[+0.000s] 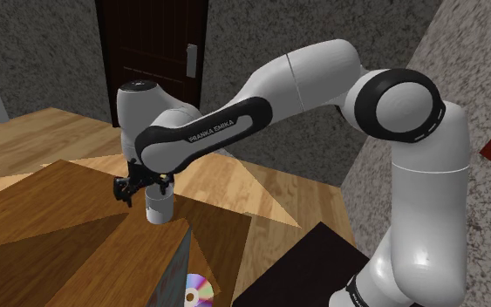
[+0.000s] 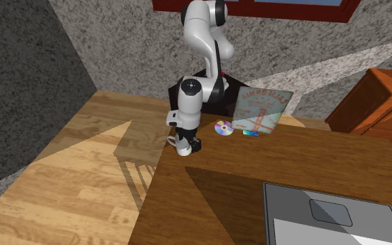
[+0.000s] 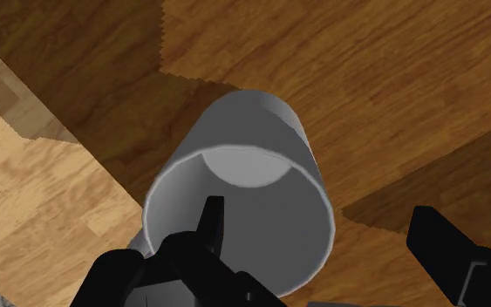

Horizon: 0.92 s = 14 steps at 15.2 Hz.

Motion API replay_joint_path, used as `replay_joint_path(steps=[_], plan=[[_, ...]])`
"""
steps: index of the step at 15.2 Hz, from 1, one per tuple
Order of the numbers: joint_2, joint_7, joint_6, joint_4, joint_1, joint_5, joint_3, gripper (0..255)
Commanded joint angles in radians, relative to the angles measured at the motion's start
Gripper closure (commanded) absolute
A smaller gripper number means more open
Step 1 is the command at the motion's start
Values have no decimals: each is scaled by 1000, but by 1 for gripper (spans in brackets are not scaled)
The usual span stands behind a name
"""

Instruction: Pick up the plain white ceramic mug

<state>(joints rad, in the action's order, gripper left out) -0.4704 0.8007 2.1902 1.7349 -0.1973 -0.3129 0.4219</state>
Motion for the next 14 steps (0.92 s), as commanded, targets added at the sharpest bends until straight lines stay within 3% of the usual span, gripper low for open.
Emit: replay_joint_path(steps=[1,3,4,14], plan=[[-16,9,26,11,-4,-11,-6,0],[-16,9,26,12,-4,-10,-6,0],[-16,9,27,12,-3,-10,-6,255],[-9,6,16,8,-2,-6,-3,255]])
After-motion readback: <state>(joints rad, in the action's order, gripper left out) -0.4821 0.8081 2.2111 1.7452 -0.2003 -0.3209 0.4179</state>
